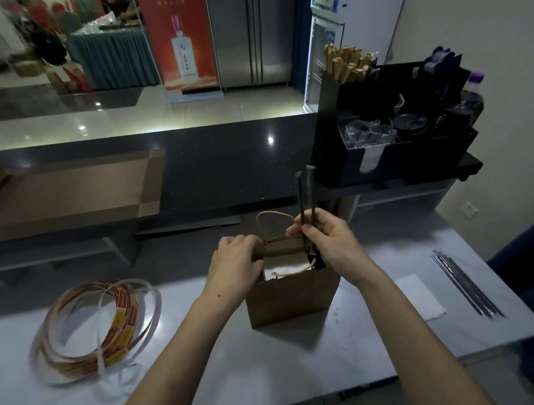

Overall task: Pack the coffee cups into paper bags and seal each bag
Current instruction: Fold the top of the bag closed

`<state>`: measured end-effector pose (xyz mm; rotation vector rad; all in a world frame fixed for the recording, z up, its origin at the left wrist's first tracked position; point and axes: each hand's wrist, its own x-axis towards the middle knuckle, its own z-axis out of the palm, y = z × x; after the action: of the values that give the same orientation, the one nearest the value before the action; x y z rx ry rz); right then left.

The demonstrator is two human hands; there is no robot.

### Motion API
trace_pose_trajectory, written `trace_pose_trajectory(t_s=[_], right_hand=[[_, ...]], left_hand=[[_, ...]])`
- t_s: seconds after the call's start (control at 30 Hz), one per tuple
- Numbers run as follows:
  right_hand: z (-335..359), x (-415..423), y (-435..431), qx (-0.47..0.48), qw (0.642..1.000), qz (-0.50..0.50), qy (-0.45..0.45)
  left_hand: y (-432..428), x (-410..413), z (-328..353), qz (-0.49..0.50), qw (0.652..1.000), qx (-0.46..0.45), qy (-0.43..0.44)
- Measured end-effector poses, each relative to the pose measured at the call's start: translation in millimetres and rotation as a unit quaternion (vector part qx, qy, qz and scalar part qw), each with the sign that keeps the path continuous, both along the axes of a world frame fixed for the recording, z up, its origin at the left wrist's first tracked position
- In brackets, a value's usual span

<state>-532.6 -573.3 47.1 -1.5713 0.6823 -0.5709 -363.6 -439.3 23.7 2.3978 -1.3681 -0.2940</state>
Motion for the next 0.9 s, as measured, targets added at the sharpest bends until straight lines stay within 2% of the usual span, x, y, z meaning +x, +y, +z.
trace_pose_trajectory(t_s=[0.2,0.3,0.4,0.57,0.7,0.9], right_hand=[[-12,11,-12,-0.033,0.991,0.103,0.082],[-21,14,-18,-0.101,0.974,0.122,0.162],[-29,15,-24,-0.183,0.935,0.130,0.276],[-44,21,-33,-0.271,0.839,0.203,0.427],[-57,24,-37,-0.280,0.809,0.238,0.459],[-63,30,-40,-0.289,0.817,0.248,0.433]], left_hand=[[8,-2,-11,0.025,0.998,0.011,0.058],[10,-2,-18,0.019,0.995,0.020,0.091],[11,-3,-23,0.012,0.995,0.015,0.094],[9,-4,-25,0.025,0.995,0.017,0.096],[8,-7,-24,0.035,0.995,0.020,0.096],[8,-9,-17,0.024,0.995,0.029,0.087]])
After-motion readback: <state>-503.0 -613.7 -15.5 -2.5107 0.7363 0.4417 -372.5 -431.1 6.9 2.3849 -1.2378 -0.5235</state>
